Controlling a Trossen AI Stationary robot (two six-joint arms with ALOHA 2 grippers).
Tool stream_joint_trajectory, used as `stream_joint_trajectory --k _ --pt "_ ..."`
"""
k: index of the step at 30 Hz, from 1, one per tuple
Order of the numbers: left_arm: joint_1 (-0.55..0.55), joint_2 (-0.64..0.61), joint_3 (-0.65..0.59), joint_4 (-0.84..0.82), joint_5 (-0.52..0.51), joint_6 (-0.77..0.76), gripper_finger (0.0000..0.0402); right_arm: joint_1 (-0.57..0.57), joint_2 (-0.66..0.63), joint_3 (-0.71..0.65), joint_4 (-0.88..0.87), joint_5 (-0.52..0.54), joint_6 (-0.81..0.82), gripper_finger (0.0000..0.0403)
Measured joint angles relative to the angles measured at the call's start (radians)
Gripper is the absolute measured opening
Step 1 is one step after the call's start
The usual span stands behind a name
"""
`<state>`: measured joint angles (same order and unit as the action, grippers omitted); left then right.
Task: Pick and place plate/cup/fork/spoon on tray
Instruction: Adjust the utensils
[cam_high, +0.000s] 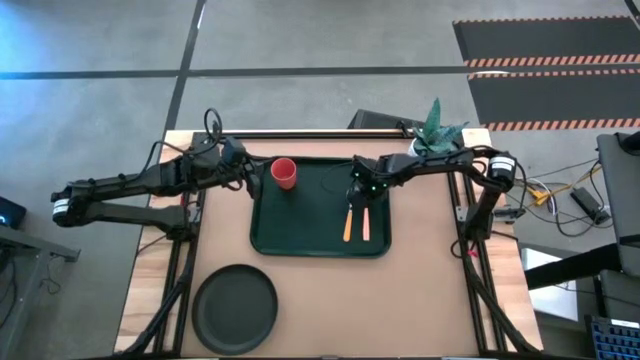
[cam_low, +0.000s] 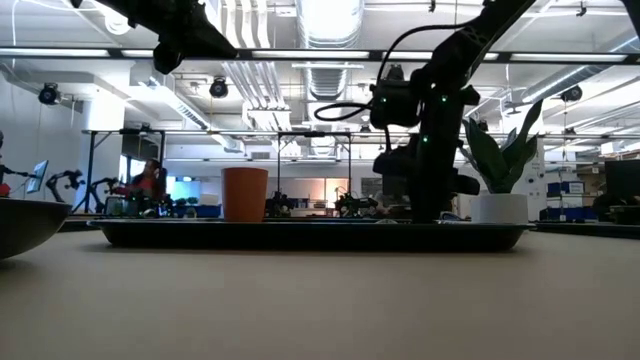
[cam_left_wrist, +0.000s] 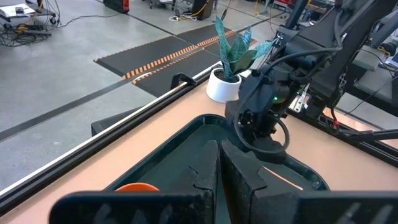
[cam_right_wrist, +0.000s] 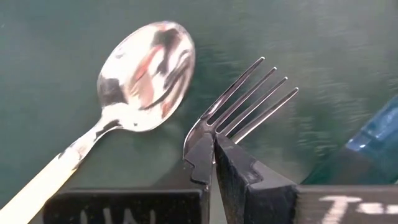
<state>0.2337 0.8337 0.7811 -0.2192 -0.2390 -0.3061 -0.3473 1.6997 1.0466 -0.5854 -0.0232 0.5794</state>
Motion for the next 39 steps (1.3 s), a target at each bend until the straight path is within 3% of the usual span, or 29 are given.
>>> stream_joint_trajectory --k 14,21,39 --pt "0.000 0.000 0.000 0.000 0.000 0.000 0.0000 0.038 -0.029 0.004 -0.027 -0.010 0.014 0.0008" --pt "0.000 0.000 0.000 0.000 0.000 0.000 0.0000 0.042 -0.077 0.068 -0.002 -0.006 0.012 0.0008" --pt "0.000 0.000 0.000 0.000 0.000 0.000 0.0000 0.144 0.032 0.080 0.142 -0.064 0.070 0.0008"
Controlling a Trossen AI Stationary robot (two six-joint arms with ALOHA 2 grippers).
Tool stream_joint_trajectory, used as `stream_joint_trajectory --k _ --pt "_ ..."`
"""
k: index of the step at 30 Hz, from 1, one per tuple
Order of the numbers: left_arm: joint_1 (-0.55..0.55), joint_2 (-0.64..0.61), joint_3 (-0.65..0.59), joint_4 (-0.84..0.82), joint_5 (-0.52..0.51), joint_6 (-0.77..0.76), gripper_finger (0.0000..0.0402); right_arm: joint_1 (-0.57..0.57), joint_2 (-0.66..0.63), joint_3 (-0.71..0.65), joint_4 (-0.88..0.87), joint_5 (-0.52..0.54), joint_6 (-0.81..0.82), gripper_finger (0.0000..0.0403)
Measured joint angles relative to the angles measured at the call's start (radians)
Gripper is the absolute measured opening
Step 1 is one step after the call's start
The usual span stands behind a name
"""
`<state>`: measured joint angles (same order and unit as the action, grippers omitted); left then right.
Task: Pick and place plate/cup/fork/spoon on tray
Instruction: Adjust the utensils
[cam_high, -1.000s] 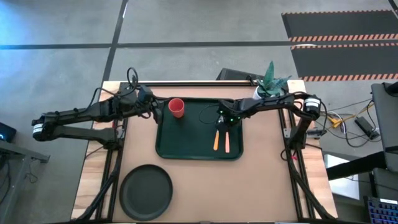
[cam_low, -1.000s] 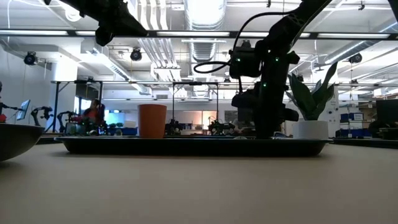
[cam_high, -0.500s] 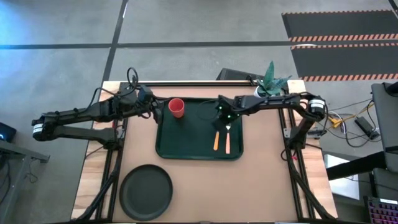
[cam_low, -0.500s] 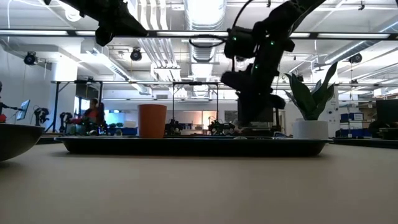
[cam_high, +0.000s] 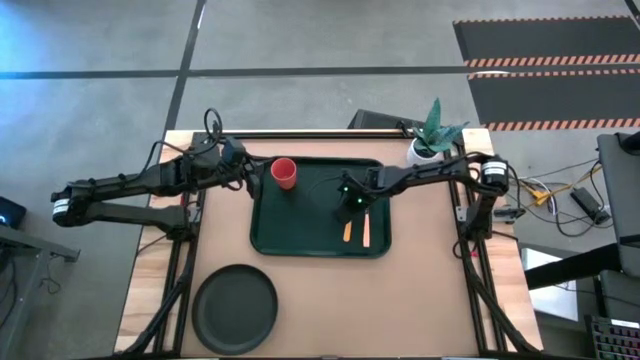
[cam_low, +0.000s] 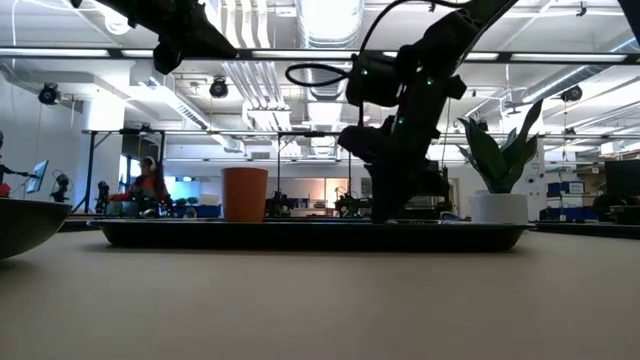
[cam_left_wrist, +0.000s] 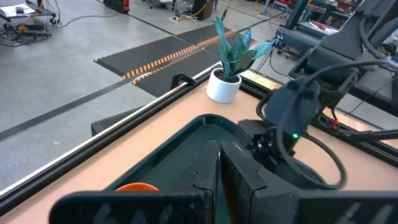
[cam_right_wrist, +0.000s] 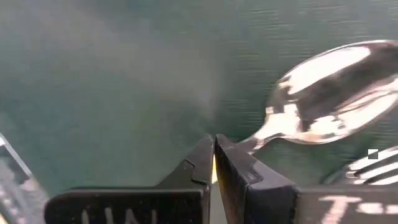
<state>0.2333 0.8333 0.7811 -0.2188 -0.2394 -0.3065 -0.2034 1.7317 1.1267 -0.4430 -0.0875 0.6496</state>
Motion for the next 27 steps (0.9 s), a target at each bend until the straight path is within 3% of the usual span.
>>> stream_joint_trajectory --k 27 --pt "0.000 0.000 0.000 0.000 0.000 0.000 0.0000 0.022 0.005 -0.037 0.028 0.028 0.043 0.0008"
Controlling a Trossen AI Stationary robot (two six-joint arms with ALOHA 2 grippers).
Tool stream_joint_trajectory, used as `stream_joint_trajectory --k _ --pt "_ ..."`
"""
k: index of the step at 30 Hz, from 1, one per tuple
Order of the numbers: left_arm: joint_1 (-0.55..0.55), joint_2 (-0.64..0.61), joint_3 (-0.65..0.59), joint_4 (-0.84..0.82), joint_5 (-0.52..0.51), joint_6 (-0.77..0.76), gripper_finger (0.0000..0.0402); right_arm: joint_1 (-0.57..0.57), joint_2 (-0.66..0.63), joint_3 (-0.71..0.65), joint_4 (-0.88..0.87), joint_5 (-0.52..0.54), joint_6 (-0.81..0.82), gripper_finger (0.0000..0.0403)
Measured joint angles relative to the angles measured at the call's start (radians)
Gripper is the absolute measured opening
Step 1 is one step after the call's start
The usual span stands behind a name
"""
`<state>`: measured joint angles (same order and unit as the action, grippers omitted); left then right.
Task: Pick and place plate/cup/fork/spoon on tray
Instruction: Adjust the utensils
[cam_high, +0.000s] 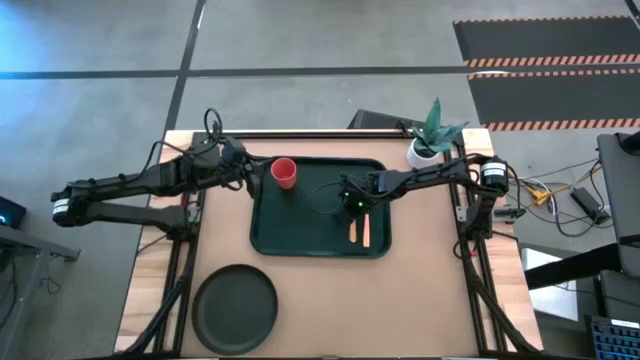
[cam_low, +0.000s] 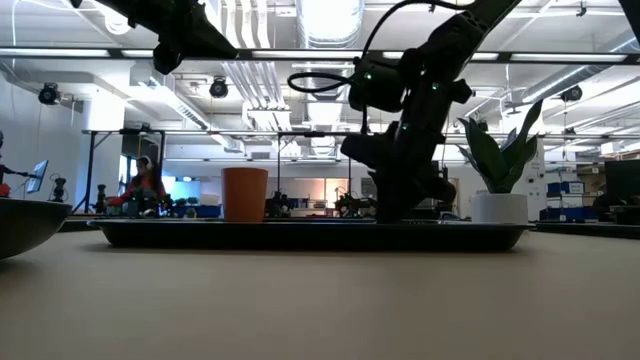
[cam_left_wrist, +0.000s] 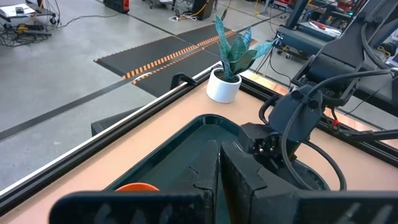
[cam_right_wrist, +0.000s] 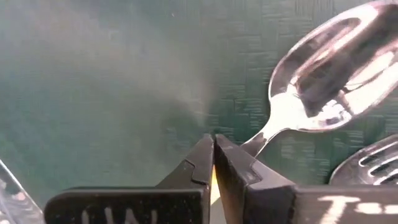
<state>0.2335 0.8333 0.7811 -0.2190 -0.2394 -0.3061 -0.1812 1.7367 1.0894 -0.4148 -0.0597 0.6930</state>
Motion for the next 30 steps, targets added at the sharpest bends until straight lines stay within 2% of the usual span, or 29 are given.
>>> stream_joint_trajectory --k 9,13,19,30 --pt "0.000 0.000 0.000 0.000 0.000 0.006 0.0000 0.001 0.000 -0.001 -0.001 -0.018 0.004 0.0008" --pt "0.000 0.000 0.000 0.000 0.000 0.007 0.0000 0.000 -0.001 0.008 -0.002 0.035 -0.009 0.0008" --pt "0.000 0.000 0.000 0.000 0.000 0.007 0.0000 -0.046 -0.001 0.055 0.010 0.036 -0.077 0.0008" --pt "0.000 0.000 0.000 0.000 0.000 0.007 0.0000 -0.132 -0.001 0.058 0.009 0.057 -0.121 0.0008"
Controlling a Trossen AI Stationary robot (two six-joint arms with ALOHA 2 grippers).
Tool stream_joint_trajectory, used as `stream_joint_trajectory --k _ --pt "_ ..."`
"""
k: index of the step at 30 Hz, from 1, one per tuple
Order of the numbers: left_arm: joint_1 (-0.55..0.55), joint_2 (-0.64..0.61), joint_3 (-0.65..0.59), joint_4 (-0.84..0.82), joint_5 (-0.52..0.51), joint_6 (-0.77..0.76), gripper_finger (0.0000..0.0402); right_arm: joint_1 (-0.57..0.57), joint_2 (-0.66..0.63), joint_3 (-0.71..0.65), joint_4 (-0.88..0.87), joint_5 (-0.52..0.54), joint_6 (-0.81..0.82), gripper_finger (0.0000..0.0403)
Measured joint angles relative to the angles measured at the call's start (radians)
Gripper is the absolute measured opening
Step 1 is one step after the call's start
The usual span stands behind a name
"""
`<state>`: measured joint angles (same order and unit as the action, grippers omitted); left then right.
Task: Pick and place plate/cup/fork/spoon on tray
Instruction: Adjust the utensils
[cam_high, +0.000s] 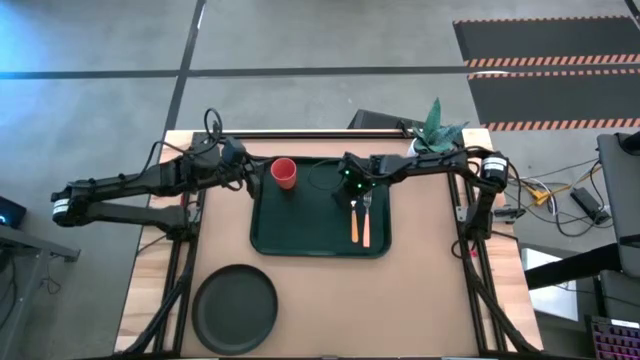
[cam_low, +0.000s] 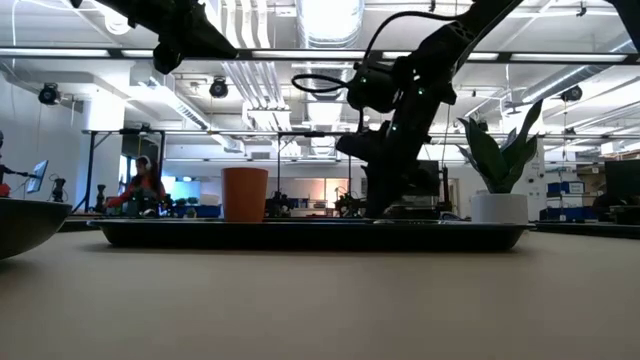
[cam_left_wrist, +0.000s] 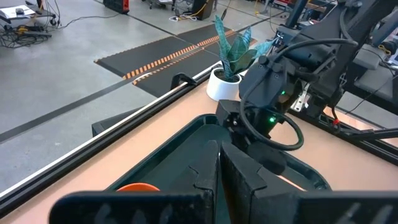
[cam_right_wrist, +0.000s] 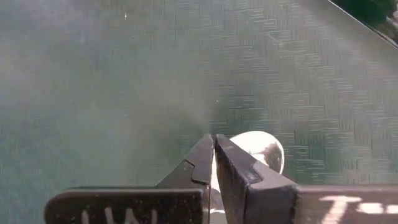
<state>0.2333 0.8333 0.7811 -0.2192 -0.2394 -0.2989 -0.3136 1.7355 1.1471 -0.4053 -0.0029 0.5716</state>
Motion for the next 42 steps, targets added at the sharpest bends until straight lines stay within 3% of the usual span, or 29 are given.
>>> stream_joint_trajectory --k 10,42 --pt "0.000 0.000 0.000 0.000 0.000 0.000 0.0000 -0.003 0.000 -0.003 0.111 -0.053 -0.008 0.0008" --pt "0.000 0.000 0.000 0.001 0.000 -0.005 0.0000 -0.006 0.002 -0.063 0.091 -0.034 0.012 0.0008"
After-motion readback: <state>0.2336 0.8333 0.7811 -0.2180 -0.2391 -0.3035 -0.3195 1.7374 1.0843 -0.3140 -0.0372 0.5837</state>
